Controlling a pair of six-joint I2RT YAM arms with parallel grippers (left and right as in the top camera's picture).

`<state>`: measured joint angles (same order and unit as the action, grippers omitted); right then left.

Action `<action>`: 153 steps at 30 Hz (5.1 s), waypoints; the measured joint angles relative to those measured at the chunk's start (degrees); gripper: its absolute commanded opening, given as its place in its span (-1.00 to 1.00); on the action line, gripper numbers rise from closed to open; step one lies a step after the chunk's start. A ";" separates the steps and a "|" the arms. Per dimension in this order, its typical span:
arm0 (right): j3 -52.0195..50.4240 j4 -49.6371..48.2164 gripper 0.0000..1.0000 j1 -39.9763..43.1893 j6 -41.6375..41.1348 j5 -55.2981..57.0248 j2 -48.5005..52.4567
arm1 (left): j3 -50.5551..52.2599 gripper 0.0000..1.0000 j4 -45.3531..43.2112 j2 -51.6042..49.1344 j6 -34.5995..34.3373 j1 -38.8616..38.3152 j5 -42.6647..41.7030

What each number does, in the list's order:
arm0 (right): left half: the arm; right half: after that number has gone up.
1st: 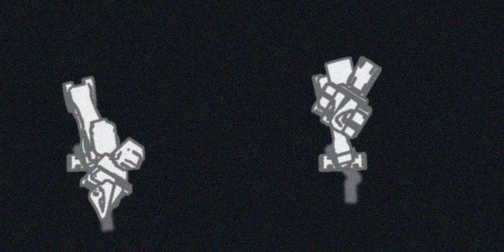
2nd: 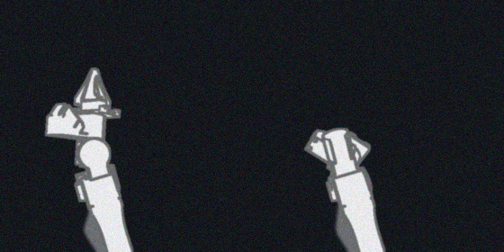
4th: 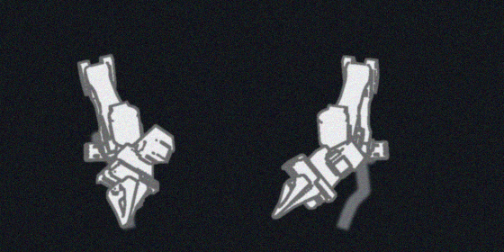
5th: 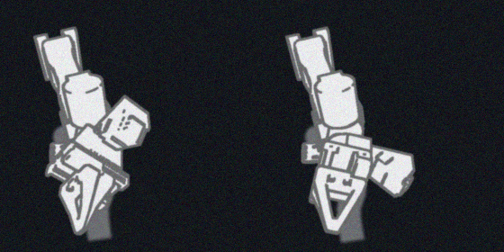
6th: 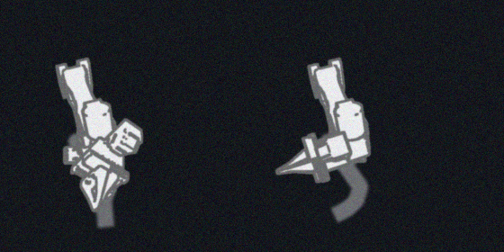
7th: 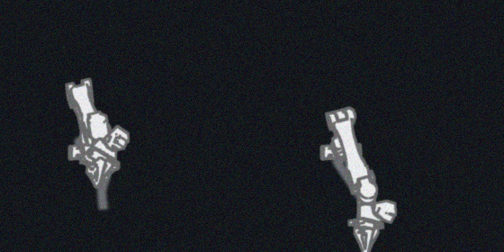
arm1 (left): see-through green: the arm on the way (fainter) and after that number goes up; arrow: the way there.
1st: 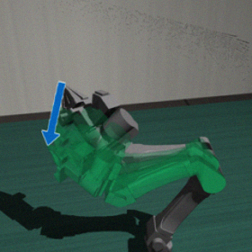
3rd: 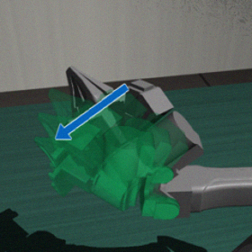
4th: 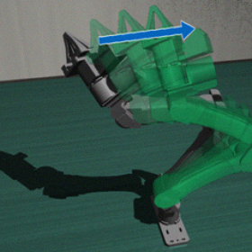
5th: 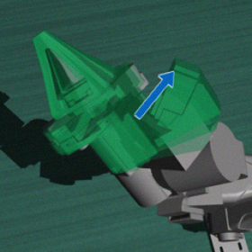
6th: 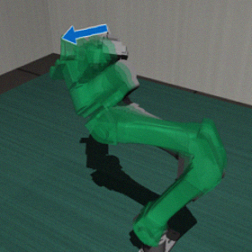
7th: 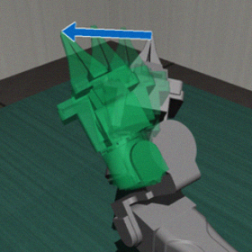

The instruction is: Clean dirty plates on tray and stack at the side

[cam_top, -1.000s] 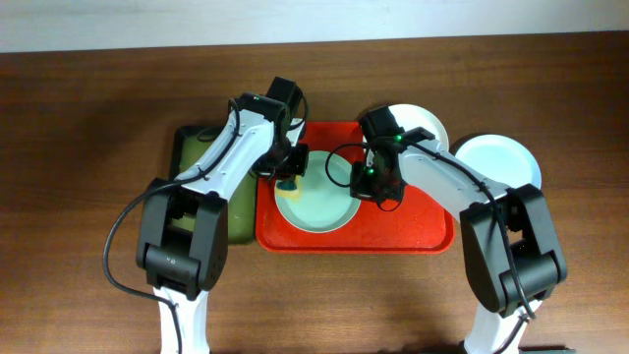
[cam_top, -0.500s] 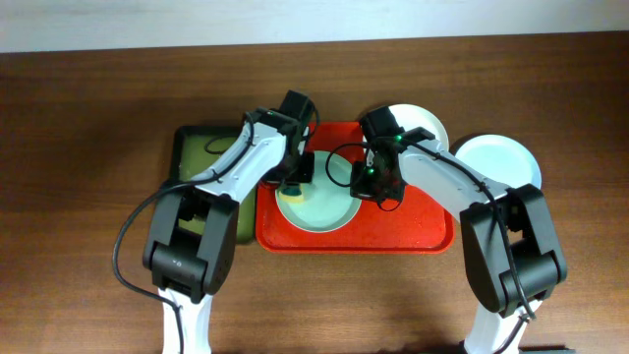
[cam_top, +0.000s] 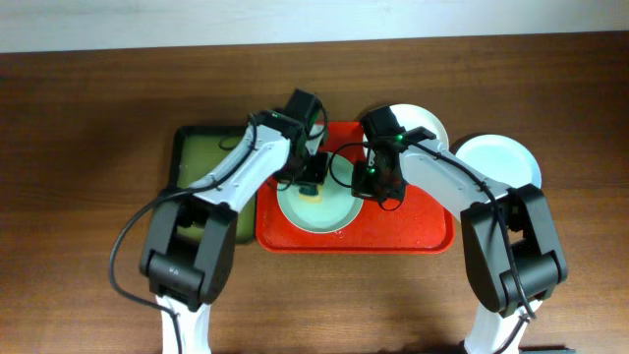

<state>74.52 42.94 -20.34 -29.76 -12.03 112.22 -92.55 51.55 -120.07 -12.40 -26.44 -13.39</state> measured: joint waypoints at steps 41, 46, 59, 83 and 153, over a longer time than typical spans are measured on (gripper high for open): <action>-1.62 -1.18 -0.92 -0.83 -5.05 -6.34 -0.28 | 11.47 -1.00 -5.27 7.98 -5.40 4.37 7.93; -1.64 -1.46 -0.92 -2.01 -5.22 -6.32 -0.28 | 12.48 -1.00 -6.36 8.00 -4.92 4.07 10.10; -1.64 -1.64 -0.92 -2.01 -5.16 -6.03 -0.28 | 20.06 -1.00 -14.88 8.11 1.95 4.17 0.20; -1.68 -2.16 -0.92 -1.99 -5.51 -5.86 -0.28 | -4.85 -1.00 12.20 6.19 2.49 6.40 20.76; 22.14 -1.09 -0.92 -31.85 11.58 34.91 -1.81 | -13.20 0.99 15.15 18.91 -4.57 33.05 17.88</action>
<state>96.66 41.85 -52.18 -18.17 22.87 110.41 -105.75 66.70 -101.16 -16.97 6.61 4.49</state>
